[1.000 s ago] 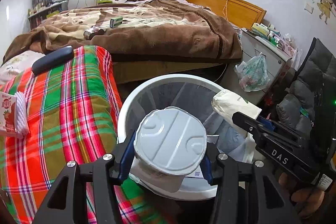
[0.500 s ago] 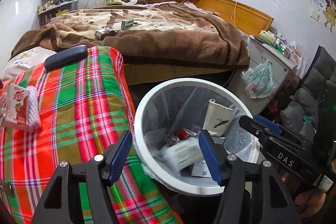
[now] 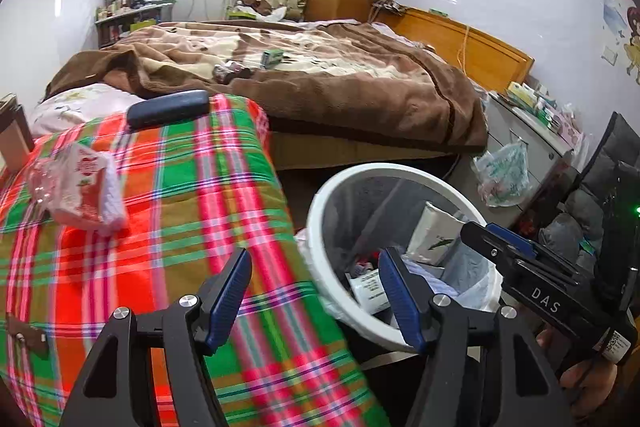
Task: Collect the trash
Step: 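Move both grippers back over the bed toward the juice carton and wrapper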
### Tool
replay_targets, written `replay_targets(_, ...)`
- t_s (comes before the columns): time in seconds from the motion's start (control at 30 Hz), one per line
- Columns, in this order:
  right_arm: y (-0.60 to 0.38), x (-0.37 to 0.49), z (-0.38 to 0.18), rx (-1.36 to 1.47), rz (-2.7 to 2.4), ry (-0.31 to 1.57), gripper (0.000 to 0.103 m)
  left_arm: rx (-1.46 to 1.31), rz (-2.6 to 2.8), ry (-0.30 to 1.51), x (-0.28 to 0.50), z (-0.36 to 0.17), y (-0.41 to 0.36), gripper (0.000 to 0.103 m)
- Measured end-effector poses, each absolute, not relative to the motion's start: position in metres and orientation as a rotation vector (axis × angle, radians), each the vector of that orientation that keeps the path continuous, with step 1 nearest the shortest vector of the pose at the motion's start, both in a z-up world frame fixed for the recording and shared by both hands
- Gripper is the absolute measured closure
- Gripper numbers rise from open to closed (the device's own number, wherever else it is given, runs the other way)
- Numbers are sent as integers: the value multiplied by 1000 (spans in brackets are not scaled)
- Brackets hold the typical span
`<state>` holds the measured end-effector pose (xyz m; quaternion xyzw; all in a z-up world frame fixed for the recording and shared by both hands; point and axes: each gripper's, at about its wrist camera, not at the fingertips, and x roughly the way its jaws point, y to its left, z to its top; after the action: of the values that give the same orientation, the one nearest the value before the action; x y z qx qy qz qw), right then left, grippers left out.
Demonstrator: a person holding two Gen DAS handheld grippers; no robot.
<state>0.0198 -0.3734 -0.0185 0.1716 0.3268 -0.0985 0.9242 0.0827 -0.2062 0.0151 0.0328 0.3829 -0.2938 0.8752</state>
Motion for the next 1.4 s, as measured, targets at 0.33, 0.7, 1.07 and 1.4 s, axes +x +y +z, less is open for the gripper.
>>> replay_targets(0.33, -339, 34, -11, 319, -110, 654, 58, 27, -477, 753, 88, 26, -141, 37)
replay_targets(0.7, -290, 60, -7, 264, 9, 664, 57, -59, -350, 748, 100, 26, -60, 37)
replay_targets(1.07, -239, 86, -8, 226, 127, 685, 56, -128, -224, 763, 113, 17, 7, 37)
replay_targets(1.4, -201, 111, -6, 217, 206, 684, 41, -143, -162, 810, 120, -4, 51, 37)
